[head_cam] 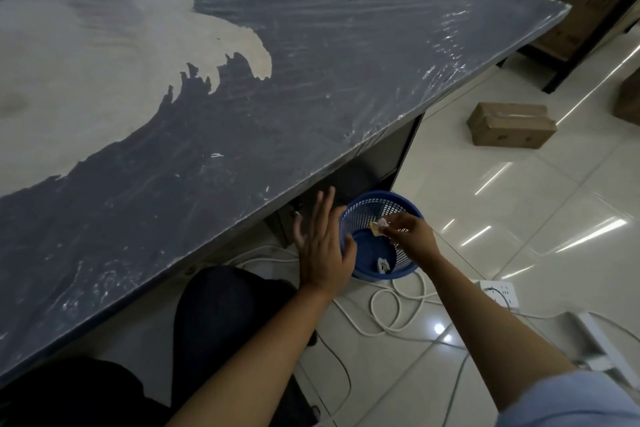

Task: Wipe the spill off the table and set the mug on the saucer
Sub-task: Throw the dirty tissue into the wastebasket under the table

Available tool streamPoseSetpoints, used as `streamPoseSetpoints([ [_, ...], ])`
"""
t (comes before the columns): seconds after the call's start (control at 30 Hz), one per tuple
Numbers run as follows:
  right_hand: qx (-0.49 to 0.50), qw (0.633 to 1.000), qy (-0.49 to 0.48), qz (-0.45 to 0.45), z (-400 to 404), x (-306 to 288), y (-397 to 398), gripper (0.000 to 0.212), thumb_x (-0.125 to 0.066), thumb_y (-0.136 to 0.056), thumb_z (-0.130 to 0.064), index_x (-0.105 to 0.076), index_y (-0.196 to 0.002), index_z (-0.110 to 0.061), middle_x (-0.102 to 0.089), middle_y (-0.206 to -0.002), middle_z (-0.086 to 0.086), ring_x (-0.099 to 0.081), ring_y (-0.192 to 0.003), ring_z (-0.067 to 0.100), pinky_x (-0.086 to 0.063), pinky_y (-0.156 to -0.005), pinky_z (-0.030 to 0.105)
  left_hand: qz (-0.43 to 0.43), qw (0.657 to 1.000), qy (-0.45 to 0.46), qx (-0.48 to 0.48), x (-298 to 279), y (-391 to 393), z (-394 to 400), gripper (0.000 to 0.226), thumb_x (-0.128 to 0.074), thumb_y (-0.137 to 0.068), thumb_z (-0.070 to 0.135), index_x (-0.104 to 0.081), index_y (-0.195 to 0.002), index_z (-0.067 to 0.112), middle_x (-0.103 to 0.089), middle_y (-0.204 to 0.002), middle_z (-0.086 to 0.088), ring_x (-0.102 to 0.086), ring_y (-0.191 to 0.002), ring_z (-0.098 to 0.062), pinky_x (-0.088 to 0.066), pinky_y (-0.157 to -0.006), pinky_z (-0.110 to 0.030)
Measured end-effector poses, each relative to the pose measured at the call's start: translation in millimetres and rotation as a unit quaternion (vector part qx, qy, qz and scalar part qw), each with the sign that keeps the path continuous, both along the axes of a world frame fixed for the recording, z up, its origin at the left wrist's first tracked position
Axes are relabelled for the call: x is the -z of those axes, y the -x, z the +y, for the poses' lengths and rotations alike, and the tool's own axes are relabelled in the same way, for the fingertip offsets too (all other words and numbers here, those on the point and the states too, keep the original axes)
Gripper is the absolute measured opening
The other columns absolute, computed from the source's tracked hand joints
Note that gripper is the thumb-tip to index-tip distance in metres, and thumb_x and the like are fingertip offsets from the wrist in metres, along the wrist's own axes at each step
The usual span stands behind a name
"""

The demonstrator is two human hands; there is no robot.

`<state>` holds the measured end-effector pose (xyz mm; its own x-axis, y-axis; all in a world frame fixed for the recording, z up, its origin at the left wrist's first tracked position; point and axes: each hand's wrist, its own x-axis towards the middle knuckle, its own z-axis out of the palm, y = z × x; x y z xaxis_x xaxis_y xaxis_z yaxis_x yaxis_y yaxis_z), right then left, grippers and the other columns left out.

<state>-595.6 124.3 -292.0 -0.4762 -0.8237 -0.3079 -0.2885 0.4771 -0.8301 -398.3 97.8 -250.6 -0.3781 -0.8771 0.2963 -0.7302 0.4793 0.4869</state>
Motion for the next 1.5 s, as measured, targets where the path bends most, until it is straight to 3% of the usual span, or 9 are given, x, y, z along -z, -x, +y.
streamPoseSetpoints([
  [0.13, -0.001, 1.0, -0.006, 0.001, -3, 12, 3, 0.011, -0.073, -0.086, -0.021, -0.069, -0.096, -0.019, -0.072, -0.094, 0.003, -0.068, -0.079, 0.02, -0.058, -0.074, 0.037, -0.03, 0.995, -0.043, 0.083, 28, 9, 3, 0.041, -0.054, -0.085, 0.027, -0.058, -0.125, 0.02, -0.046, -0.148, 0.0, -0.035, -0.144, -0.018, -0.021, -0.115, -0.045],
  [0.27, -0.006, 1.0, -0.016, 0.0, -2, 28, 8, 0.011, -0.072, -0.087, -0.018, -0.07, -0.097, -0.017, -0.072, -0.092, 0.003, -0.066, -0.072, 0.014, -0.057, -0.064, 0.027, 0.012, 0.952, -0.306, -0.023, 57, 25, -4, 0.027, -0.056, -0.089, 0.027, -0.06, -0.114, 0.018, -0.052, -0.129, -0.001, -0.051, -0.121, -0.022, -0.032, -0.104, -0.037],
  [0.4, 0.008, 1.0, -0.022, -0.019, 4, 47, 11, 0.009, -0.072, -0.086, -0.015, -0.069, -0.094, -0.02, -0.071, -0.087, 0.0, -0.064, -0.066, 0.006, -0.051, -0.054, 0.011, 0.135, 0.82, -0.541, -0.13, 81, 38, -15, 0.028, -0.055, -0.092, 0.02, -0.06, -0.116, 0.007, -0.056, -0.124, -0.013, -0.055, -0.102, -0.023, -0.042, -0.086, -0.029],
  [0.53, 0.035, 0.998, -0.037, -0.024, 11, 70, 12, 0.015, -0.074, -0.085, -0.016, -0.073, -0.1, -0.012, -0.072, -0.087, 0.001, -0.065, -0.069, 0.008, -0.048, -0.055, 0.006, 0.315, 0.606, -0.693, -0.23, 91, 52, -22, 0.036, -0.049, -0.095, 0.027, -0.053, -0.125, 0.009, -0.057, -0.121, -0.012, -0.055, -0.105, -0.026, -0.044, -0.08, -0.029],
  [0.63, 0.052, 0.997, -0.05, -0.035, 16, 85, 11, 0.017, -0.073, -0.086, -0.017, -0.073, -0.102, -0.011, -0.072, -0.087, -0.001, -0.064, -0.071, 0.007, -0.046, -0.055, 0.008, 0.369, 0.545, -0.714, -0.239, 102, 63, -22, 0.048, -0.048, -0.094, 0.034, -0.051, -0.136, 0.009, -0.057, -0.135, -0.016, -0.057, -0.111, -0.029, -0.049, -0.091, -0.034],
  [0.77, 0.076, 0.994, -0.063, -0.037, 17, 97, 11, 0.018, -0.073, -0.086, -0.019, -0.072, -0.102, -0.011, -0.073, -0.09, 0.001, -0.067, -0.076, 0.012, -0.05, -0.063, 0.019, 0.372, 0.525, -0.724, -0.25, 113, 69, -22, 0.055, -0.047, -0.091, 0.047, -0.052, -0.135, 0.015, -0.057, -0.136, -0.013, -0.054, -0.123, -0.029, -0.036, -0.113, -0.042],
  [0.93, 0.118, 0.99, -0.075, -0.034, 16, 99, 5, 0.019, -0.075, -0.084, -0.024, -0.066, -0.101, -0.021, -0.069, -0.09, -0.002, -0.063, -0.072, 0.004, -0.045, -0.052, 0.012, 0.373, 0.522, -0.719, -0.266, 112, 61, -18, 0.059, -0.041, -0.094, 0.051, -0.05, -0.138, 0.013, -0.057, -0.135, -0.013, -0.055, -0.113, -0.027, -0.044, -0.086, -0.031],
  [1.33, 0.097, 0.991, -0.083, -0.04, 6, 96, -24, 0.027, -0.065, -0.092, -0.011, -0.068, -0.118, -0.008, -0.069, -0.114, 0.003, -0.066, -0.096, 0.017, -0.044, -0.061, 0.009, 0.327, 0.535, -0.725, -0.284, 116, 43, -3, 0.063, -0.032, -0.096, 0.055, -0.035, -0.149, 0.02, -0.041, -0.151, -0.01, -0.04, -0.137, -0.031, -0.035, -0.106, -0.042],
  [1.5, 0.105, 0.99, -0.091, -0.032, 9, 98, -24, 0.021, -0.062, -0.092, -0.008, -0.07, -0.112, -0.005, -0.071, -0.112, 0.008, -0.067, -0.1, 0.023, -0.054, -0.087, 0.033, 0.334, 0.532, -0.73, -0.271, 115, 43, -5, 0.062, -0.033, -0.096, 0.054, -0.04, -0.146, 0.018, -0.049, -0.145, -0.012, -0.046, -0.132, -0.03, -0.037, -0.099, -0.04],
])
